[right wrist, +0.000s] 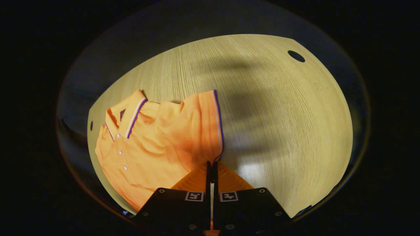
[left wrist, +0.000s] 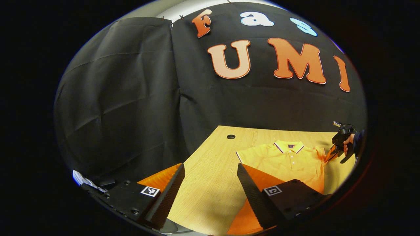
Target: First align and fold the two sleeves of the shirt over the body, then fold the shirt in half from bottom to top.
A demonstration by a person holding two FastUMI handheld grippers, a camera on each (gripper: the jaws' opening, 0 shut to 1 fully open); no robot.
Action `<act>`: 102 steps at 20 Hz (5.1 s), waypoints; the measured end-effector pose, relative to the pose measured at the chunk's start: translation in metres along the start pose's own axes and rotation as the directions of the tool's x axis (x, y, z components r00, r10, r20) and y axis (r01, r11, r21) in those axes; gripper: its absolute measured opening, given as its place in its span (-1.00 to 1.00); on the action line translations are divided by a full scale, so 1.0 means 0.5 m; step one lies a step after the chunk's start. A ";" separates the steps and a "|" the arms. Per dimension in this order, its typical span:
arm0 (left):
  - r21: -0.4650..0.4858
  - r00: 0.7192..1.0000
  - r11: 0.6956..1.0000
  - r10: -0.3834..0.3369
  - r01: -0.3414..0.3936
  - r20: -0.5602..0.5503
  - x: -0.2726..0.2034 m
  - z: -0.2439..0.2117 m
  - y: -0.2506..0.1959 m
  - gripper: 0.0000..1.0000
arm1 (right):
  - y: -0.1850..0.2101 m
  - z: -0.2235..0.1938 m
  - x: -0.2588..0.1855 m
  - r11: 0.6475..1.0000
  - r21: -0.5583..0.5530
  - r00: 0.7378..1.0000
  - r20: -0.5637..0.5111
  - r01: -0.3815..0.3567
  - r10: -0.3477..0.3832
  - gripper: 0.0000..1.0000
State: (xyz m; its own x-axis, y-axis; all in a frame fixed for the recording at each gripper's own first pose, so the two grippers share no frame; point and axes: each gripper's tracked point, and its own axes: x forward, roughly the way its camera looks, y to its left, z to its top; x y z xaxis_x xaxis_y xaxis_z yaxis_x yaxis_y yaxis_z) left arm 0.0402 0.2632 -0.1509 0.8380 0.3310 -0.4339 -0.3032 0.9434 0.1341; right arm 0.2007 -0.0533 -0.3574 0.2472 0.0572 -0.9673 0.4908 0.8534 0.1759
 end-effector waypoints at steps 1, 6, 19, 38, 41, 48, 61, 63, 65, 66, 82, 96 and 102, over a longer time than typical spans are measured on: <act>0.001 1.000 1.000 0.002 -0.002 -0.001 0.003 0.004 0.001 0.97 | 0.009 0.019 -0.006 1.000 0.006 0.999 0.052 -0.015 0.015 -0.93; 0.002 1.000 1.000 -0.021 0.021 -0.013 0.025 0.005 -0.015 0.97 | 0.118 0.039 -0.075 0.984 -0.056 0.979 0.101 -0.170 0.175 -0.96; -0.035 0.995 0.995 -0.093 0.092 -0.032 0.072 0.002 -0.022 0.98 | 0.279 -0.014 -0.136 0.929 -0.246 0.948 0.085 -0.278 0.306 -0.89; -0.160 0.719 0.910 -0.403 0.384 -0.566 0.508 -0.087 -0.211 0.94 | 0.044 -0.108 -0.537 0.993 -0.074 0.783 0.611 -0.092 0.118 0.95; -0.175 0.644 0.908 -0.396 0.380 -0.654 0.557 -0.125 -0.246 0.93 | 0.020 -0.152 -0.572 0.997 -0.023 0.767 0.638 -0.076 0.073 0.95; -0.043 0.573 0.938 -0.246 0.345 -0.782 0.621 -0.198 -0.266 0.64 | -0.015 -0.197 -0.630 0.999 0.017 0.728 0.685 -0.030 0.010 0.96; -0.018 0.620 0.871 -0.363 0.490 -0.696 0.610 -0.107 -0.317 -0.94 | -0.066 -0.209 -0.630 0.997 0.048 0.722 0.692 -0.053 0.006 0.96; 0.007 0.623 0.845 -0.390 0.535 -0.678 0.577 -0.072 -0.347 -0.94 | -0.070 -0.206 -0.633 0.996 0.053 0.716 0.698 -0.071 0.014 0.95; 0.001 0.613 0.809 -0.445 0.588 -0.653 0.544 -0.044 -0.399 -0.94 | -0.073 -0.207 -0.635 0.995 0.054 0.713 0.701 -0.081 0.020 0.95; 0.012 0.606 0.788 -0.464 0.616 -0.646 0.528 -0.033 -0.421 -0.94 | -0.072 -0.220 -0.629 0.995 0.051 0.712 0.702 -0.080 0.021 0.95; 0.117 0.569 0.595 -0.665 0.795 -0.484 0.346 0.045 -0.558 0.98 | -0.078 -0.275 -0.634 0.999 0.045 0.689 0.725 -0.030 -0.012 0.95; 0.122 0.786 0.817 -0.575 0.563 0.227 0.010 0.309 -0.260 0.96 | 0.048 -0.287 -0.720 0.939 -0.343 0.392 0.865 0.008 0.313 0.97; 0.063 0.804 0.892 -0.433 0.449 0.408 -0.144 0.328 -0.115 0.94 | 0.094 -0.334 -0.751 0.885 -0.465 0.302 0.846 0.016 0.439 0.96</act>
State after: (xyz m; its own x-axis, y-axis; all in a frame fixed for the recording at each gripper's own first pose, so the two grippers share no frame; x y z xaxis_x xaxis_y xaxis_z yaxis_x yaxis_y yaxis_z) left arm 0.0717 0.1881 0.0184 0.9899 -0.1347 -0.0435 0.1340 0.9908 -0.0192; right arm -0.0086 0.0521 -0.0163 0.9971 -0.0468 -0.0607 0.0502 0.9972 0.0555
